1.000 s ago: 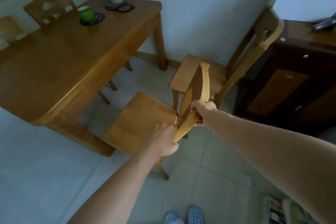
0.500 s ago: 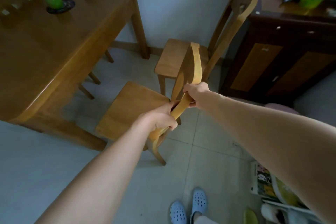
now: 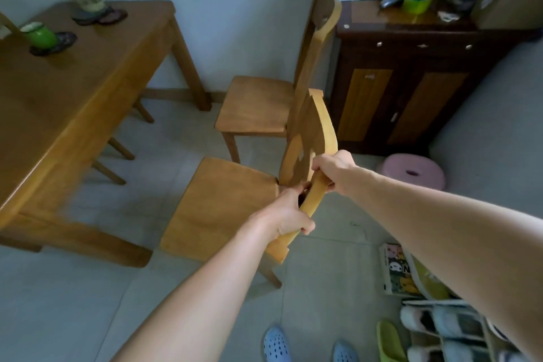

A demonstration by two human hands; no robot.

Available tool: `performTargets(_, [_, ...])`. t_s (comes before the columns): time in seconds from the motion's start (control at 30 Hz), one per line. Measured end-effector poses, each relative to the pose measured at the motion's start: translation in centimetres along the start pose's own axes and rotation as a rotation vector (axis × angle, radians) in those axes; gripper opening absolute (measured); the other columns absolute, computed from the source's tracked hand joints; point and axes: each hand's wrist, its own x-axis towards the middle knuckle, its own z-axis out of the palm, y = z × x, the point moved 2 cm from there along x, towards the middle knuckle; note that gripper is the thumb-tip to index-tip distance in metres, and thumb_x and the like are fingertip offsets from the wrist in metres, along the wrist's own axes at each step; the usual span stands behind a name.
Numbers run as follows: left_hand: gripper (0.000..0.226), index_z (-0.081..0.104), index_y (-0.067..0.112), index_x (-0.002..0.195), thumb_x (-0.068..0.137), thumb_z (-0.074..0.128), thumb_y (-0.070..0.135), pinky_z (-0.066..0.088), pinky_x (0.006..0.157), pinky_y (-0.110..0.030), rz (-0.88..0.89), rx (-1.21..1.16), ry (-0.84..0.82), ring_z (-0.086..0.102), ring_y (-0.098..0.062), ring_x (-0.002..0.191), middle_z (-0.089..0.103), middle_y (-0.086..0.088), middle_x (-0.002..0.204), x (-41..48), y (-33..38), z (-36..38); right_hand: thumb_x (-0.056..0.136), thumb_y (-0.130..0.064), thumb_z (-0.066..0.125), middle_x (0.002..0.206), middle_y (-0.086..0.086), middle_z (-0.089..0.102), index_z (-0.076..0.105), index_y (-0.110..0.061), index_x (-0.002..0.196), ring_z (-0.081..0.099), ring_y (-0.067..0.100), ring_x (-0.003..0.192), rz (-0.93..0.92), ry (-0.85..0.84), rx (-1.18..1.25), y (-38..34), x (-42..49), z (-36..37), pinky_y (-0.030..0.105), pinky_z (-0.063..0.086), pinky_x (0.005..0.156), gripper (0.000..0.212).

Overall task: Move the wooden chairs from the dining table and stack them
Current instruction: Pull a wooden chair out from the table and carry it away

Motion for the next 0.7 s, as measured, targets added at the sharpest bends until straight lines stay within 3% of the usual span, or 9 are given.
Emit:
performTargets(0.17, [0.096, 0.044, 0.035, 0.140, 0.053, 0.083, 0.022, 0.056, 0.086, -0.040, 0.027, -0.069, -0.032, 0.063, -0.019, 0.102, 0.063, 0.002, 0.117, 1.0, 3.0, 4.9, 0.081, -0.011, 0.061, 0.074, 0.012, 0.056, 0.051, -0.008, 0.081, 0.060, 0.024, 0.060, -0.005, 0.024, -0.008, 3.0, -0.5, -5.5, 0.029, 0.049, 0.045, 0.010])
performTargets(0.27, [0.089, 0.048, 0.035, 0.138, 0.057, 0.086, 0.028, 0.055, 0.080, -0.033, 0.044, -0.119, -0.057, 0.065, -0.014, 0.100, 0.067, 0.006, 0.114, 1.3, 4.7, 7.5, 0.082, -0.013, 0.059, 0.076, 0.010, 0.054, 0.052, -0.008, 0.092, 0.058, 0.022, 0.062, -0.006, 0.049, -0.059, 4.8, -0.8, -8.3, 0.026, 0.045, 0.044, 0.014])
performTargets(0.43, [0.082, 0.051, 0.032, 0.137, 0.063, 0.087, 0.030, 0.054, 0.092, -0.039, 0.063, -0.150, -0.092, 0.066, -0.016, 0.101, 0.069, 0.004, 0.113, 1.6, 6.7, 11.4, 0.088, -0.019, 0.060, 0.077, 0.008, 0.053, 0.051, -0.008, 0.104, 0.055, 0.019, 0.062, -0.004, 0.087, -0.084, 7.2, -1.1, -12.4, 0.026, 0.043, 0.045, 0.022])
performTargets(0.7, [0.079, 0.045, 0.036, 0.140, 0.071, 0.083, 0.039, 0.049, 0.093, -0.040, 0.072, -0.097, -0.164, 0.059, -0.019, 0.107, 0.062, 0.004, 0.123, 2.3, 9.6, 16.2, 0.091, -0.018, 0.061, 0.082, 0.008, 0.055, 0.048, -0.010, 0.098, 0.055, 0.016, 0.064, 0.018, 0.140, -0.123, 10.3, -1.2, -17.6, 0.024, 0.039, 0.048, 0.017])
